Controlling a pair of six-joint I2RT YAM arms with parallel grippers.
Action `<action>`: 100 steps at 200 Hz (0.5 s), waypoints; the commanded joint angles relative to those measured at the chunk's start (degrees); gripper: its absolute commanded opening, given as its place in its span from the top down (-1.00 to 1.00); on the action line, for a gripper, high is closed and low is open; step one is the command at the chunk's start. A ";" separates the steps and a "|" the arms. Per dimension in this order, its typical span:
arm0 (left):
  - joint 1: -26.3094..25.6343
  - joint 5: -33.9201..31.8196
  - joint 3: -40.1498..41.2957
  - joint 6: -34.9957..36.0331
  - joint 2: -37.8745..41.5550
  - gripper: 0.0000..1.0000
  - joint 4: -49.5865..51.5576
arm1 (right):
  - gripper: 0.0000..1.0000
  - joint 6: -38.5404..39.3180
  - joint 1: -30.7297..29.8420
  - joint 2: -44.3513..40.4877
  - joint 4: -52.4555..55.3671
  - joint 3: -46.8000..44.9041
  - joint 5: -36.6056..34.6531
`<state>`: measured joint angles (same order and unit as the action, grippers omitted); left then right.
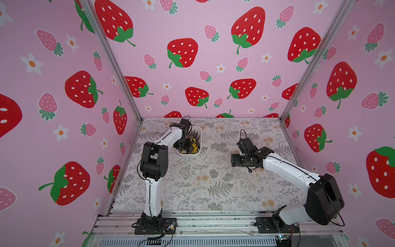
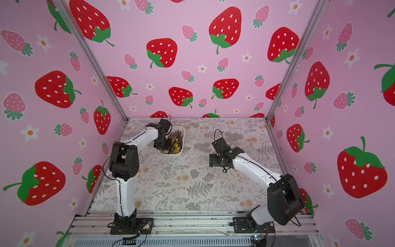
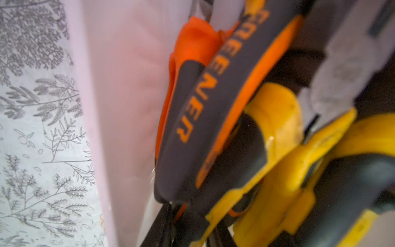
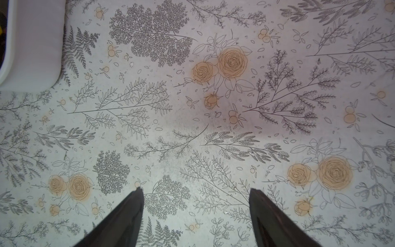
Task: Take the pliers out of the storage box
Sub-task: Pick up the pliers from the storage box.
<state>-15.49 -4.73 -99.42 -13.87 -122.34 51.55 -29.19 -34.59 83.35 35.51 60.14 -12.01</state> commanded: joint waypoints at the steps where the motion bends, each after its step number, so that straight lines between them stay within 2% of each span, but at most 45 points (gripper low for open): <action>1: -0.59 -0.07 -1.13 -0.81 0.50 0.66 0.77 | -0.66 -0.69 0.31 -1.39 -0.23 -0.67 0.52; 24: -0.68 -0.45 -1.39 -0.91 1.35 0.87 0.93 | -0.65 -0.74 0.27 -1.48 -0.20 -0.81 0.63; 29: -0.77 -0.62 -1.53 -0.99 1.61 1.00 1.05 | -0.65 -0.78 0.32 -1.52 -0.18 -0.81 0.65; 100: -1.73 -8.24 -7.43 -0.29 5.35 1.00 4.26 | -0.64 -0.52 0.24 -2.63 0.30 -0.99 -0.09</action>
<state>-16.71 -7.75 -101.23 -13.98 -122.04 53.95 -29.32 -34.59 82.87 35.35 59.79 -12.01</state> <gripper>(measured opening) 0.175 0.820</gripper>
